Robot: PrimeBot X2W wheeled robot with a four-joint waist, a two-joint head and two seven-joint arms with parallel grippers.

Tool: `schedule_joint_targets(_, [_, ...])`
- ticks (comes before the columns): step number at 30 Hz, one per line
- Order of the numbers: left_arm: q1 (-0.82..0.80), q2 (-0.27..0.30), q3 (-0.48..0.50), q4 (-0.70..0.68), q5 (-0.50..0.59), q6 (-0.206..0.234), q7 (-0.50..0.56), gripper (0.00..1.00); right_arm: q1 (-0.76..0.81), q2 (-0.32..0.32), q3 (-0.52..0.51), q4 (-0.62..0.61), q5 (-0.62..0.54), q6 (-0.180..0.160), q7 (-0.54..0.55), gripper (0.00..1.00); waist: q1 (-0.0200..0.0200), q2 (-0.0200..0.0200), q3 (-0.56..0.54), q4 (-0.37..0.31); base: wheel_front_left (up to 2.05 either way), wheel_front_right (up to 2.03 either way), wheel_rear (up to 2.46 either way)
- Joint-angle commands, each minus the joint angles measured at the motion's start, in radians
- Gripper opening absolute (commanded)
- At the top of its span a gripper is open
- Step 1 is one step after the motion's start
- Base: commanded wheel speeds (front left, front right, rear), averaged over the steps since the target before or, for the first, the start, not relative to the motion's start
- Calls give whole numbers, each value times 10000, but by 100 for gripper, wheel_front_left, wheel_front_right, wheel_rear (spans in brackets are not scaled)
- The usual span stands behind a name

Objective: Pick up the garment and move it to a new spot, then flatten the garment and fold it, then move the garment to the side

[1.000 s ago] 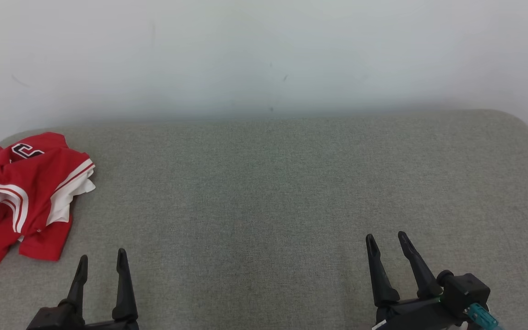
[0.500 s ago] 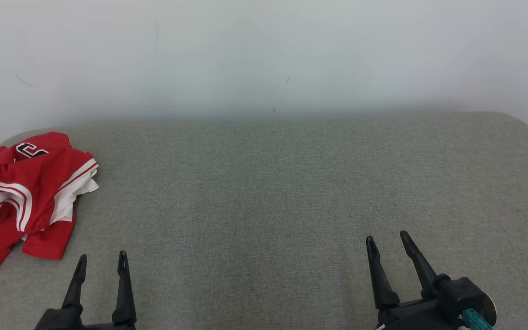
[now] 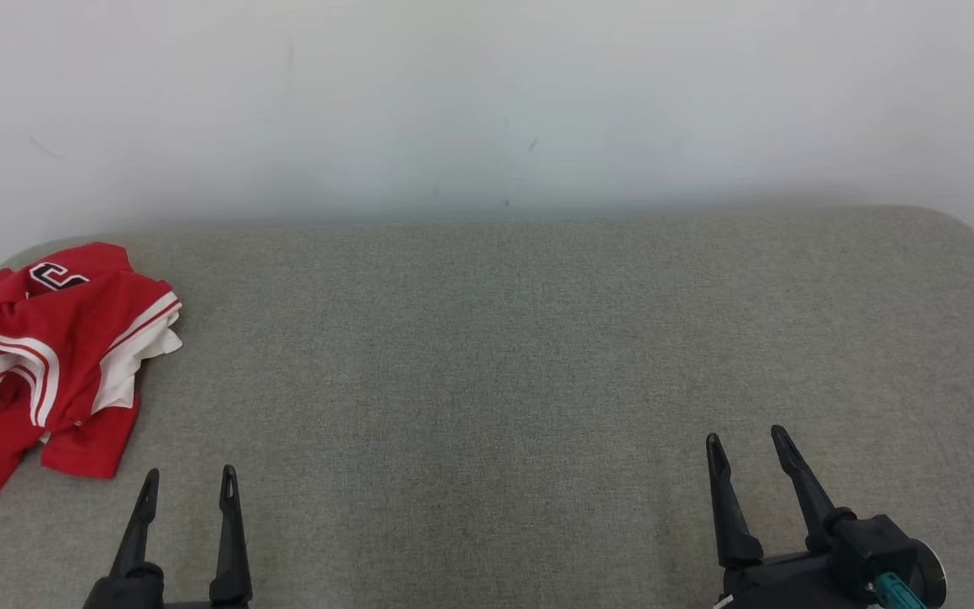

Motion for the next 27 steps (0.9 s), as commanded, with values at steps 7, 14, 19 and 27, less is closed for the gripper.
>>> schedule_joint_targets(7, [120,-37,106,25,45,21,-52,100,54,5,-83,55,72,-21,-33,100,0,-1,-5,-12,0,0,0])
schedule_joint_targets(14, [98,-62,142,98,34,28,-52,100,-62,5,-238,188,205,-21,-32,100,0,-1,-9,-6,0,0,0])
schedule_joint_targets(19, [100,-74,164,150,55,54,-52,100,-102,5,-303,266,261,-21,-32,100,0,-1,-29,-15,0,0,0])
schedule_joint_targets(27, [39,-72,225,234,37,-2,-52,100,-136,5,-274,363,323,-21,-33,100,0,-1,-36,-26,0,0,0])
